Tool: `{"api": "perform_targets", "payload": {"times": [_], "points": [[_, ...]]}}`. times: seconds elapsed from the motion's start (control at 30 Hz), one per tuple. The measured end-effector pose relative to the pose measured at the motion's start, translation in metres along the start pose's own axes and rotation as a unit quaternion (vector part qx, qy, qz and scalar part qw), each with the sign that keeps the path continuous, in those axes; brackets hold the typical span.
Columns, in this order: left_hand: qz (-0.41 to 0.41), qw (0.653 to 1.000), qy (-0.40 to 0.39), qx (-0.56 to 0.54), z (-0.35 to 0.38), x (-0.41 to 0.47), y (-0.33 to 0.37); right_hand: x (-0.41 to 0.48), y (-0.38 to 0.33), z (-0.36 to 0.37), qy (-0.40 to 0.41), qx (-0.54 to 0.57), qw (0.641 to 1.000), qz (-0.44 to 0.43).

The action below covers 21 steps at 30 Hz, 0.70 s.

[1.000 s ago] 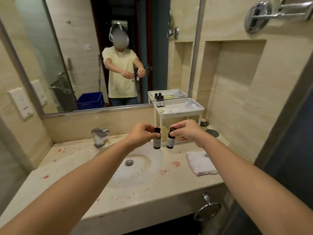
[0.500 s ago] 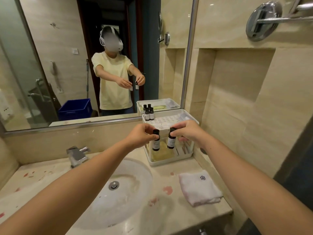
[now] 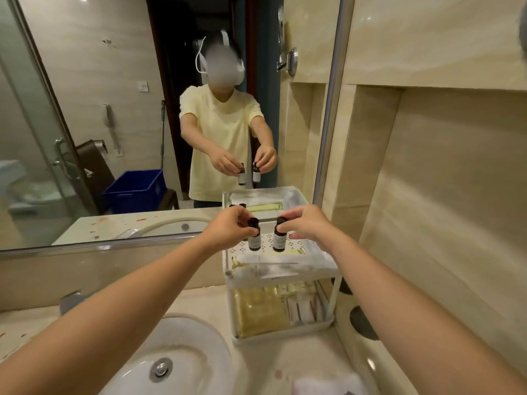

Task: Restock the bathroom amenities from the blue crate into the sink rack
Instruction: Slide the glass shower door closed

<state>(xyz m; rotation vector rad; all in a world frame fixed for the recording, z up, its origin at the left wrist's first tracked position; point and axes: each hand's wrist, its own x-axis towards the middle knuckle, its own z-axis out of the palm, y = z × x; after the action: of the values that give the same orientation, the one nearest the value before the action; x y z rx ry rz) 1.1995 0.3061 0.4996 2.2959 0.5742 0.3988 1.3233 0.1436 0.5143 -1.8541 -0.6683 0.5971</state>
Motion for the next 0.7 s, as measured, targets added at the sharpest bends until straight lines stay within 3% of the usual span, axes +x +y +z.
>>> {"api": "perform_targets", "payload": {"times": [0.47,0.7], "points": [[0.026,0.978,0.013,0.206,0.029,0.093,-0.022,0.123,0.038,0.01,-0.015,-0.089,0.996,-0.021],[0.013,0.969,0.041,0.245,0.038,0.107,-0.038,0.144,0.045,0.023,-0.022,-0.161,0.985,-0.055]]}}
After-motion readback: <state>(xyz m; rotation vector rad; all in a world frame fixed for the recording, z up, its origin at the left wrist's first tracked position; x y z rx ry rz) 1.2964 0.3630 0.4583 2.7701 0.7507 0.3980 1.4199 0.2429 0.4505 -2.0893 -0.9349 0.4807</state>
